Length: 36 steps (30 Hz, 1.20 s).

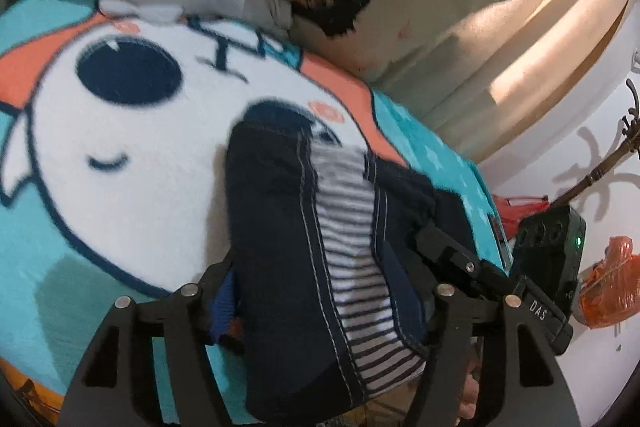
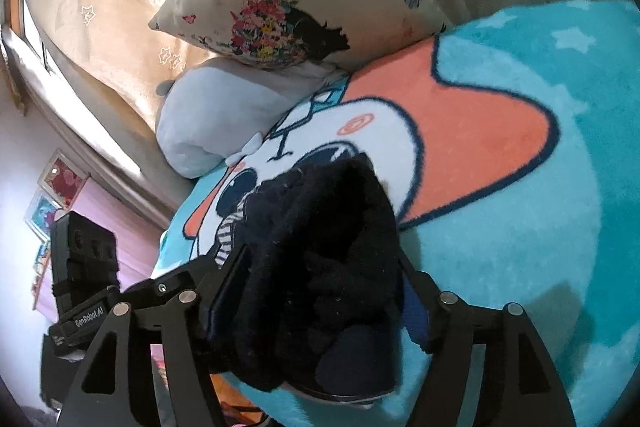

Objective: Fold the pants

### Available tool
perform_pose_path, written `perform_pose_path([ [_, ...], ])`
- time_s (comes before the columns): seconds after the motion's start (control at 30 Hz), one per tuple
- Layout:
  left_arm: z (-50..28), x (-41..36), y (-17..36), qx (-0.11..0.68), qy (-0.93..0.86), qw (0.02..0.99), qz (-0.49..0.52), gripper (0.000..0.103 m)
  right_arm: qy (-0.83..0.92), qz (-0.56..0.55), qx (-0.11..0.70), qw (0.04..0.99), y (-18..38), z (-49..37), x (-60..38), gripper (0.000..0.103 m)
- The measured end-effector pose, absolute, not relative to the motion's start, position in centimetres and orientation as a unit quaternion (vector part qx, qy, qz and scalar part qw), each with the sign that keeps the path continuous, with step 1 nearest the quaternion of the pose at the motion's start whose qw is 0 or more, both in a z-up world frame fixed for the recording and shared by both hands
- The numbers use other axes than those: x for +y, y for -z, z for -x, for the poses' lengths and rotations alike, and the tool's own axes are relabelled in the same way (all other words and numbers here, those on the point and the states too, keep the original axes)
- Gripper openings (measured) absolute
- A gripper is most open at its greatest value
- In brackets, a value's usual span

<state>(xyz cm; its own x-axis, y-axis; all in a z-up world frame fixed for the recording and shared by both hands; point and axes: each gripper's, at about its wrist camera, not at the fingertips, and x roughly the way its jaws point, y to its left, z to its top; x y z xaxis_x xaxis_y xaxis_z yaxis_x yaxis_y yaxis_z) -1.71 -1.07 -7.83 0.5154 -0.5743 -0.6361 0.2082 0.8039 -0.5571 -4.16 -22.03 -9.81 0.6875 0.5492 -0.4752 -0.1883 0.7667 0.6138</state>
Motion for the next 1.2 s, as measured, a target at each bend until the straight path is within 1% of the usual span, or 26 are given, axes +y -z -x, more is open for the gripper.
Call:
perform_pose_path([
  [0.1,1.9,-2.1,8.9,0.442,0.236,0.841,0.206,0.066,-0.241,-0.299,0.346,0.856,11.1,3.5,-21.6,0.074],
  [0.13,2.1,-2.3,8.8,0.438,0.235,0.844,0.202,0.06,-0.241,-0.301,0.344,0.856,11.3,3.4,-21.5,0.074],
  [0.17,2.2,-2.5,8.7,0.437,0.239,0.843,0.2,0.043,-0.242,-0.293,0.34,0.86,11.2,3.3,-21.2,0.074],
  [0.2,2.3,-2.6,8.5,0.436,0.245,0.843,0.199,0.038,-0.243,-0.289,0.343,0.86,11.2,3.2,-21.0,0.072],
  [0.27,2.7,-2.6,7.8,0.426,0.238,0.853,0.187,0.029,-0.241,-0.286,0.346,0.861,11.1,3.2,-20.9,0.052],
  [0.37,3.3,-2.7,6.8,0.414,0.237,0.86,0.18,0.028,-0.246,-0.305,0.336,0.856,10.8,3.5,-21.6,0.045],
  [0.43,3.8,-3.1,6.0,0.406,0.232,0.868,0.167,0.028,-0.248,-0.304,0.328,0.859,10.3,3.9,-21.6,0.044],
  [0.63,4.6,-4.3,3.1,0.369,0.212,0.898,0.113,0.028,-0.246,-0.273,0.295,0.882,7.6,5.0,-21.1,0.044],
  [0.87,5.3,-6.1,0.0,0.319,0.185,0.929,0.037,0.028,-0.252,-0.25,0.273,0.894,4.5,4.3,-21.1,0.044],
  [1.2,2.8,-6.4,-2.4,0.305,0.201,0.931,0.031,0.028,-0.25,-0.222,0.257,0.907,1.0,2.7,-21.5,0.044],
])
